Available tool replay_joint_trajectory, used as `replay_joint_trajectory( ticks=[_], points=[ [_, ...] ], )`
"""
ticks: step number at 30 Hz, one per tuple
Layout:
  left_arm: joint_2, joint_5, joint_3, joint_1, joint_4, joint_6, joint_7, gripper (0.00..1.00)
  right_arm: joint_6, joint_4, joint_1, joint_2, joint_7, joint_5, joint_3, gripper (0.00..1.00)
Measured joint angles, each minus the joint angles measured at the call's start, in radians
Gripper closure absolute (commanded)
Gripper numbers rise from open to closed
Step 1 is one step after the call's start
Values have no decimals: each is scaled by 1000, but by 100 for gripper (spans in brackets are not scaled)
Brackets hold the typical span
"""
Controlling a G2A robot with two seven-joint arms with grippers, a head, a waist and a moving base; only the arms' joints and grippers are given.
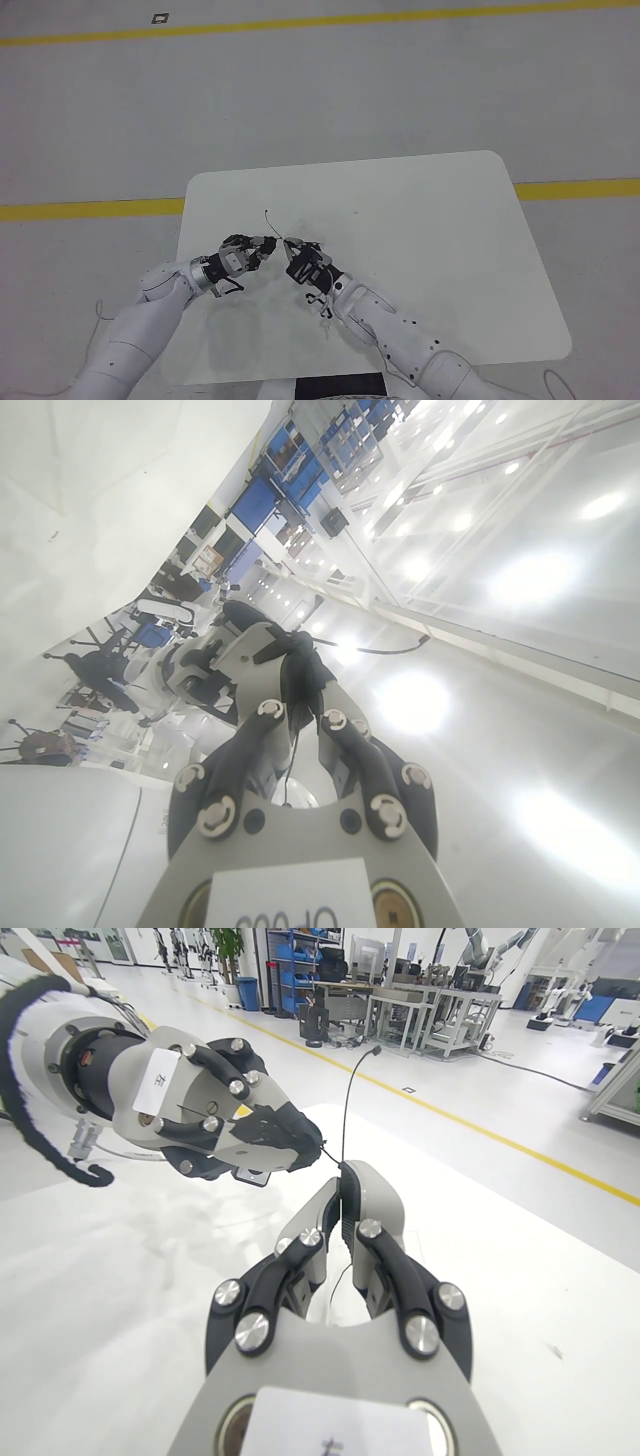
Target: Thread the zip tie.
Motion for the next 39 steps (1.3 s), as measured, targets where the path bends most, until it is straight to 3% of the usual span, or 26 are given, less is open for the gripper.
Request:
replay_joint_trajectory(
  ticks=[11, 15, 30, 33, 37, 39],
  points=[
    [0, 0, 0, 0, 0, 0, 0, 100, -10, -7, -11, 4, 15, -17, 17, 100],
    [0, 0, 0, 0, 0, 0, 0, 100, -16, -7, -6, 4, 22, -18, 11, 66],
    [0, 0, 0, 0, 0, 0, 0, 100, -18, -9, 3, 3, 23, -15, 3, 73],
    [0, 0, 0, 0, 0, 0, 0, 100, -21, -9, 5, 1, 19, -9, 4, 80],
    [0, 0, 0, 0, 0, 0, 0, 100, -21, -9, 6, -1, 18, -10, 3, 100],
    [0, 0, 0, 0, 0, 0, 0, 100, -20, -9, 6, -2, 19, -13, 3, 100]
  ],
)
